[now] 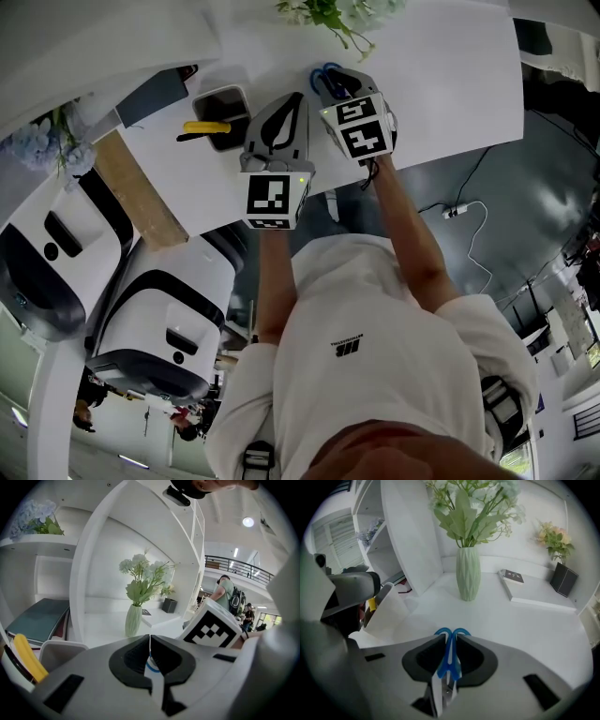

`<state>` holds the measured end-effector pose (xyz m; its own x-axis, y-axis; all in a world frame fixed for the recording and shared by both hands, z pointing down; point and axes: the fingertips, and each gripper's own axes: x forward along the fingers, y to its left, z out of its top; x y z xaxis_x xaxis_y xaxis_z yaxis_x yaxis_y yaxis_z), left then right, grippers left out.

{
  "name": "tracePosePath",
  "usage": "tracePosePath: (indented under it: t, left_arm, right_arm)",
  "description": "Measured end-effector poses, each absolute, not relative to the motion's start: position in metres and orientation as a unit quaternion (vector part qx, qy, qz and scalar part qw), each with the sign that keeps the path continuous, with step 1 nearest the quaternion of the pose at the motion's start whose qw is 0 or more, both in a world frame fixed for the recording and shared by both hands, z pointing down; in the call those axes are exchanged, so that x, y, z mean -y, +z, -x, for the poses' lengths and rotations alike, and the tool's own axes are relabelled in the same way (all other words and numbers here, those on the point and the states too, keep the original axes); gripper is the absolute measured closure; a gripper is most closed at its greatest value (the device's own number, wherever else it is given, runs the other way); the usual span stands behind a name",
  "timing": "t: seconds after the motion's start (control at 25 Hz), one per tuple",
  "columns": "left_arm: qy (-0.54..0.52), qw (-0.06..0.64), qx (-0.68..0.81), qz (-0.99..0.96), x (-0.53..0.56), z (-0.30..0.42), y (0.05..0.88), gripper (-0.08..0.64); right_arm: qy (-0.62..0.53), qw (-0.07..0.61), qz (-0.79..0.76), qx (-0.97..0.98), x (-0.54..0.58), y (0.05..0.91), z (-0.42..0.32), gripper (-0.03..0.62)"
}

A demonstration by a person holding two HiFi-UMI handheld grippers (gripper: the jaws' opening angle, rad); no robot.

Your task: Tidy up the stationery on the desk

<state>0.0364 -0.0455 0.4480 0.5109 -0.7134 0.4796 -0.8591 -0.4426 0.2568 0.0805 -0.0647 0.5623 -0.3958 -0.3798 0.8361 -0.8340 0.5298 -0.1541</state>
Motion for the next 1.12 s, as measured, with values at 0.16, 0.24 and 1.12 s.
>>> tracePosePath:
  t: [0.16, 0.24, 1.12]
  left_arm:
    - [0.145, 0.236, 0.478, -0.834, 0.041, -0.029, 0.440, 0.560]
    - [0.141, 0.233, 0.482, -0.833, 0.039, -0.025, 0.436, 0.560]
    - [0.104, 0.210, 0.575, -0.784, -0.006, 0.077, 0.394, 0.560]
  right_arm:
    - [0.275, 0.371, -0.392, 0.796, 0.062, 0.538, -0.079, 0.531]
    - [0.268, 0.360, -0.394, 0.802, 0.060, 0.525, -0.077, 0.532]
    - [0.206, 0.264, -0.357, 0.872, 0.040, 0.404, -0.006, 0.535]
